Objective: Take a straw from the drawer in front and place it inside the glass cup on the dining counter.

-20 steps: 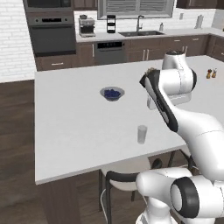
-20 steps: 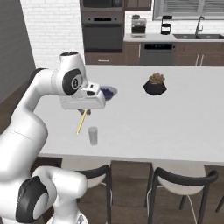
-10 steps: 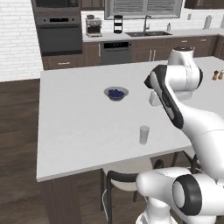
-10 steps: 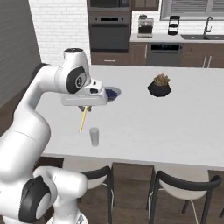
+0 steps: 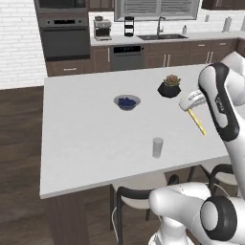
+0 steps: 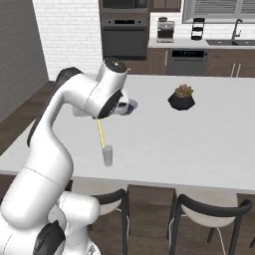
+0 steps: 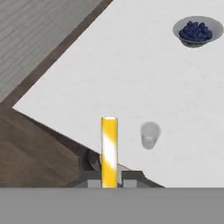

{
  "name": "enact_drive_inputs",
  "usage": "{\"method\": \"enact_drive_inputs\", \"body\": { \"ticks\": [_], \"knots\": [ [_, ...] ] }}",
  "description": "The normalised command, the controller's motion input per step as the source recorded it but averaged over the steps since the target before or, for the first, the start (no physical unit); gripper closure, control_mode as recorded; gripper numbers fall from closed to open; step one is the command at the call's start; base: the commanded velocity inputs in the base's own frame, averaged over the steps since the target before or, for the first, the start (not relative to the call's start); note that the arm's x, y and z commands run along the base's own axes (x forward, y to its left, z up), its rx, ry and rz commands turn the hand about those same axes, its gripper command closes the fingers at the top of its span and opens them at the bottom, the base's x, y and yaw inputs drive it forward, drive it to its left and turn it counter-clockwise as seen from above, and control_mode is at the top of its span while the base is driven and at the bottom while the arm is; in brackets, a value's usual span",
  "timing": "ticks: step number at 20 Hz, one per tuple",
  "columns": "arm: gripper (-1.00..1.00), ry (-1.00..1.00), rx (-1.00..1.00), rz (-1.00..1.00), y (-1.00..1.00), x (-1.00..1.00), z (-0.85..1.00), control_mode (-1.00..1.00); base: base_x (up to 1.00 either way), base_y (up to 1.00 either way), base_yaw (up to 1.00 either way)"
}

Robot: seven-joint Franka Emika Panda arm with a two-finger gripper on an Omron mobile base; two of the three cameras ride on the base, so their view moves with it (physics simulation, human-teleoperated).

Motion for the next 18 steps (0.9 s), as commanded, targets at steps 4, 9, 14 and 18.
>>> {"method": "enact_drive_inputs", "body": {
  "ticks": [4, 9, 14, 18],
  "knots": [
    [1.00, -0.32, 0.30, 0.47, -0.01, -0.05, 0.02, -1.00, 0.00, 0.00, 0.00],
    [1.00, -0.28, 0.33, 0.41, 0.00, 0.00, 0.00, -1.00, 0.00, 0.00, 0.00],
    [1.00, -0.24, 0.32, 0.25, 0.21, 0.00, 0.00, -1.00, 0.00, 0.00, 0.00],
    [1.00, -0.14, 0.25, 0.11, 0.26, 0.00, -0.02, -1.00, 0.00, 0.00, 0.00]
  ]
}}
